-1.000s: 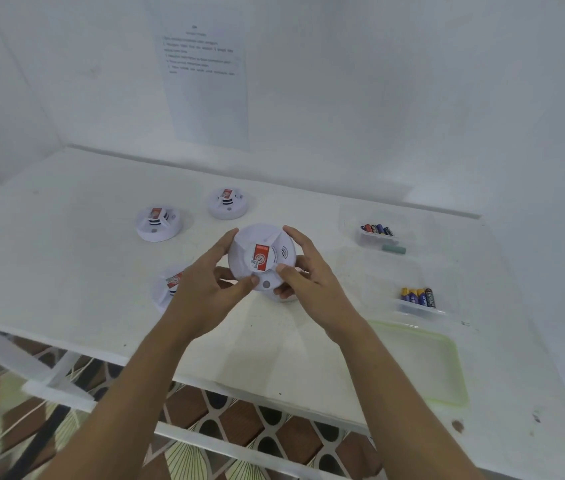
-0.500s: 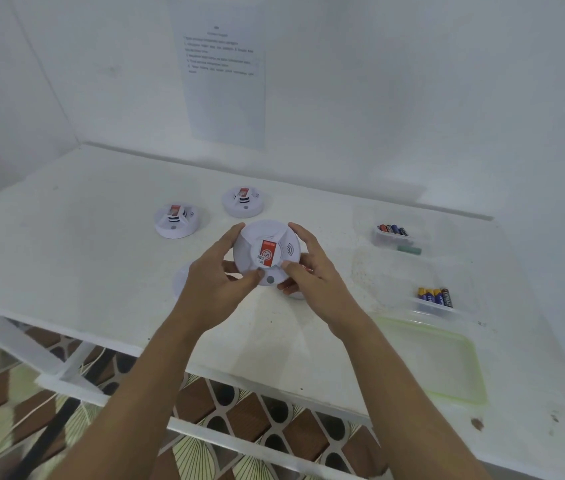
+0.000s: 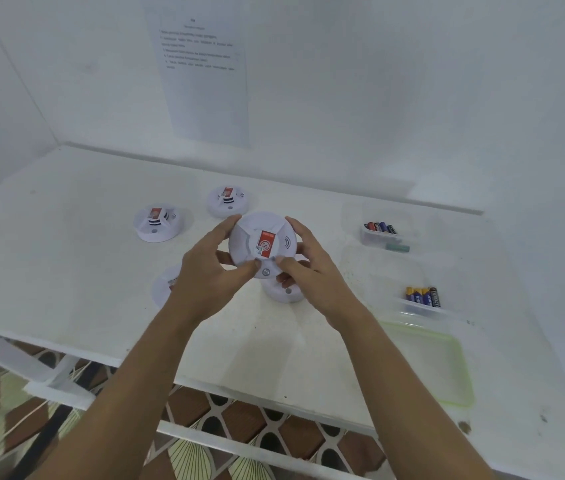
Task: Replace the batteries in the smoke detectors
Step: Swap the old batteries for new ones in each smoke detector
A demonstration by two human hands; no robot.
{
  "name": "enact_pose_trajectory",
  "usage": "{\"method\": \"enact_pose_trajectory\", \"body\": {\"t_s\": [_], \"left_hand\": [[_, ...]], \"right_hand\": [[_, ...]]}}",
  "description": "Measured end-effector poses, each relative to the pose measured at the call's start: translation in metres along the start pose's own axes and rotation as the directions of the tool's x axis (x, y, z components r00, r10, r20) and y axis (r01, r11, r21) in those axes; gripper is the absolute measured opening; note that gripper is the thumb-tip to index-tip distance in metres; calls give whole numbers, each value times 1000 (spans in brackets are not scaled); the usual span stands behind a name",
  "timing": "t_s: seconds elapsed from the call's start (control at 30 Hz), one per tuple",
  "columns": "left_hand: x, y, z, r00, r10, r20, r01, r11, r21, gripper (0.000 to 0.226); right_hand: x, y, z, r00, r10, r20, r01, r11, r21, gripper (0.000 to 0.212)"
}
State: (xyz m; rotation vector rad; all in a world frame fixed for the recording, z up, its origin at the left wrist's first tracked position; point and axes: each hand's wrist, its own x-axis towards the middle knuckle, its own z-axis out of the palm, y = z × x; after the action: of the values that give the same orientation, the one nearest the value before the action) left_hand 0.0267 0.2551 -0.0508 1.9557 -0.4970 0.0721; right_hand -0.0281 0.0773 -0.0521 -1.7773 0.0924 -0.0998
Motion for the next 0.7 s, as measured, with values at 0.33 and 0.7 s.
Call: {"method": "enact_pose_trajectory", "body": {"t_s": [0.33,0.7], "left_hand": [[30,7,29,1000,-20,4,20,1000,7,67],[59,12,53,990,-142,-25,140,989,-54,65]], "right_hand": [[26,6,-39,1000,-10,14,10,1000,-11,51],[53,18,-74,1000,8,25,-7,998,-57,62]]}}
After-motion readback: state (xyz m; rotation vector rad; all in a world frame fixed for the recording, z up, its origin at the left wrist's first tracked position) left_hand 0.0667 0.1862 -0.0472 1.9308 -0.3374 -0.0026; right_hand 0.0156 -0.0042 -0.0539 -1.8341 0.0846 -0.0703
